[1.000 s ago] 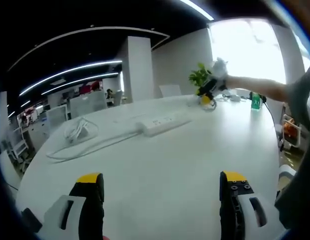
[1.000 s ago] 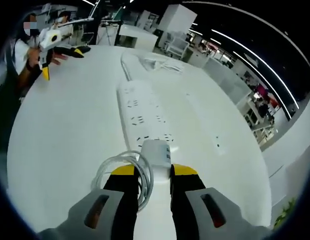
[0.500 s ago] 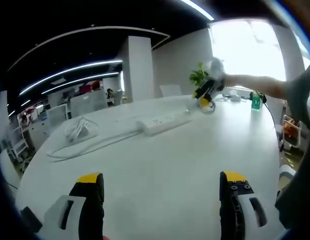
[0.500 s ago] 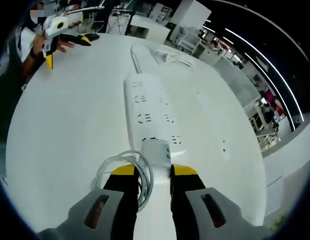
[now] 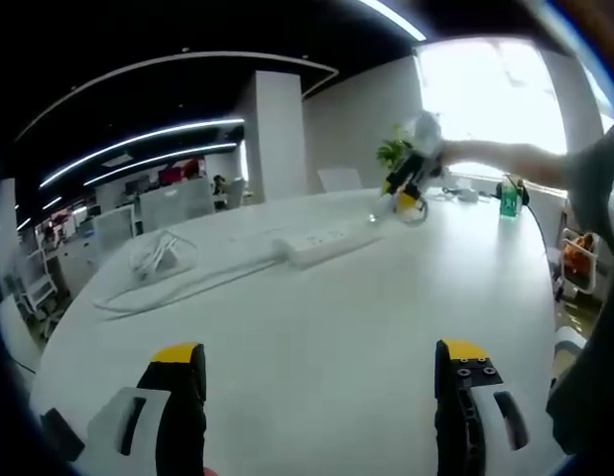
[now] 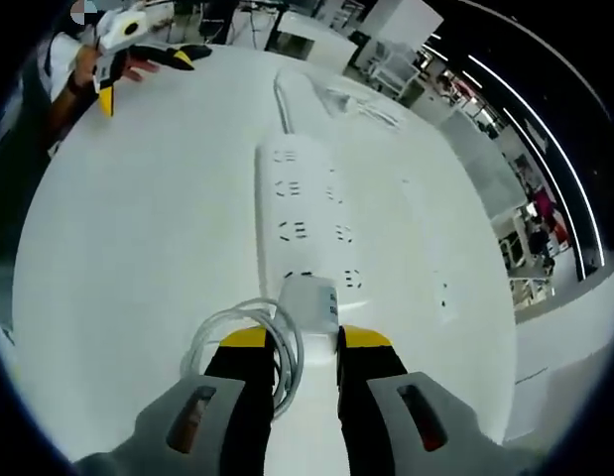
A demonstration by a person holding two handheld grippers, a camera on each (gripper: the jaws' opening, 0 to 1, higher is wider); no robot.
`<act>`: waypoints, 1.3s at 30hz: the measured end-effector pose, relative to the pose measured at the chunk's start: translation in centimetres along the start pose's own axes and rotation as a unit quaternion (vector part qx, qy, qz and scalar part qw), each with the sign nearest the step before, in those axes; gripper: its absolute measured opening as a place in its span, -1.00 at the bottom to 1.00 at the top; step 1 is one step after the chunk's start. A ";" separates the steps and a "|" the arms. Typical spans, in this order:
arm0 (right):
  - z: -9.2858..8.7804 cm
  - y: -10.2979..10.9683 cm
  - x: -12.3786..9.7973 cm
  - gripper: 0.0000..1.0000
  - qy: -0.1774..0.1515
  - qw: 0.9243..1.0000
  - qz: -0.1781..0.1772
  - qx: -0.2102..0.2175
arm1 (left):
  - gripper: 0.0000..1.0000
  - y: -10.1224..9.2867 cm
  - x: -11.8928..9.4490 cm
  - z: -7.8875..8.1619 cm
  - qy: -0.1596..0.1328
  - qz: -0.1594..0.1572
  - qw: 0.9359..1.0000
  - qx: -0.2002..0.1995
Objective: Straighten the power strip on the desk, plug the charger into it
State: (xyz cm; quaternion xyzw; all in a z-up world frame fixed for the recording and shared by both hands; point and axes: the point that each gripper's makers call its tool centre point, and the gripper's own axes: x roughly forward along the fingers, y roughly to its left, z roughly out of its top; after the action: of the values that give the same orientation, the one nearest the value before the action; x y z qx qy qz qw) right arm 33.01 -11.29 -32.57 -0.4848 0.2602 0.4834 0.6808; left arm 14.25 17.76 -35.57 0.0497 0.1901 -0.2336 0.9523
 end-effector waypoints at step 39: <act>1.8 -0.1 0.4 -0.57 0.173 0.980 0.054 -0.079 | 0.98 0.4 -0.1 -0.2 -0.002 -0.002 1.000 0.002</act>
State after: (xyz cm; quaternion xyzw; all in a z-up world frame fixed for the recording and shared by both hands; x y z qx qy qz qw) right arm 33.00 -9.47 -32.14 -0.5986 0.3613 0.4472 0.5578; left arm 14.32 18.22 -35.75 0.0512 0.1881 -0.2356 0.9521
